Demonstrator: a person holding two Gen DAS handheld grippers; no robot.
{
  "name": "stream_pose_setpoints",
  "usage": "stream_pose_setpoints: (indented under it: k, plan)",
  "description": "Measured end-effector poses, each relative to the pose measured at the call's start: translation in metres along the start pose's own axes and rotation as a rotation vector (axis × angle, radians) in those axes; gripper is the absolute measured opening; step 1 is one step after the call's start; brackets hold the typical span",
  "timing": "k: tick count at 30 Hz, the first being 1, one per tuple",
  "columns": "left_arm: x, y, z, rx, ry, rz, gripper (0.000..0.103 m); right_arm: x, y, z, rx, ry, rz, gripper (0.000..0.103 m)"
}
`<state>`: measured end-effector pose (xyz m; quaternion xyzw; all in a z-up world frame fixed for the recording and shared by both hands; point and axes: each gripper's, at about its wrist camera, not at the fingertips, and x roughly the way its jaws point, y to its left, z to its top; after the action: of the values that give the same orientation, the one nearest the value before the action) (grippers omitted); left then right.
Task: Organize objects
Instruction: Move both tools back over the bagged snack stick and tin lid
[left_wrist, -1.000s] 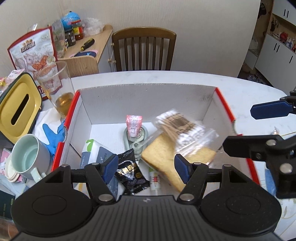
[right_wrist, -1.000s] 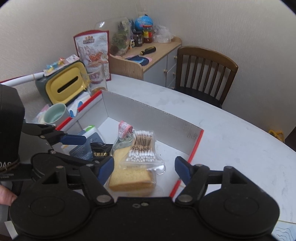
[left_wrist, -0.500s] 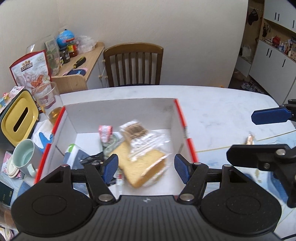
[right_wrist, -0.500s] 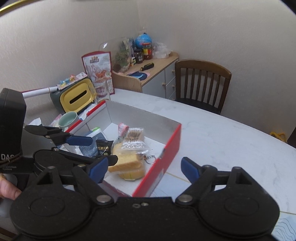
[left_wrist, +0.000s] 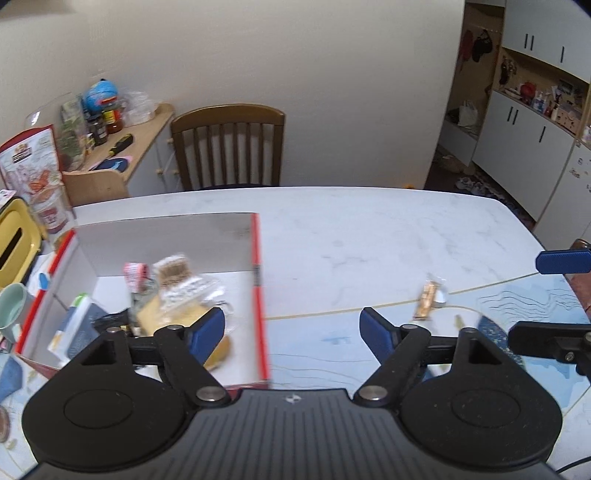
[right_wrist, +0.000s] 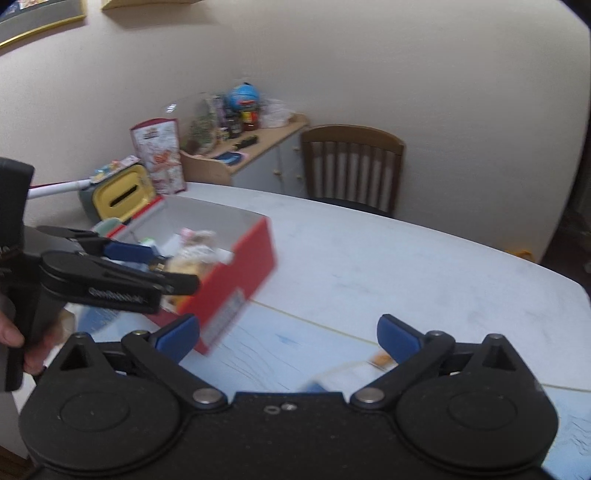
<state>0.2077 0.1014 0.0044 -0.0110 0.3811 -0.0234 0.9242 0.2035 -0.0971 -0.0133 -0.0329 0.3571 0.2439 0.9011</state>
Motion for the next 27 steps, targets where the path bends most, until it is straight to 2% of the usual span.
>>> stream_pose_setpoints:
  k: [9, 11, 13, 17, 27]
  plan:
    - [0.028, -0.059, -0.008, 0.027, 0.033, -0.059, 0.083, -0.025, -0.071, -0.039, 0.087, 0.014, -0.123, 0.103]
    - [0.036, -0.073, -0.009, 0.047, 0.035, -0.069, 0.091, -0.026, -0.083, -0.046, 0.095, 0.022, -0.141, 0.103]
    - [0.044, -0.087, -0.012, 0.076, 0.027, -0.078, 0.093, -0.024, -0.093, -0.051, 0.095, 0.03, -0.151, 0.103]
    - [0.066, -0.113, -0.017, 0.131, 0.035, -0.098, 0.093, -0.012, -0.113, -0.061, 0.077, 0.05, -0.183, 0.103]
    - [0.128, -0.147, -0.022, 0.167, 0.044, -0.118, 0.093, 0.033, -0.151, -0.07, 0.06, 0.12, -0.181, 0.102]
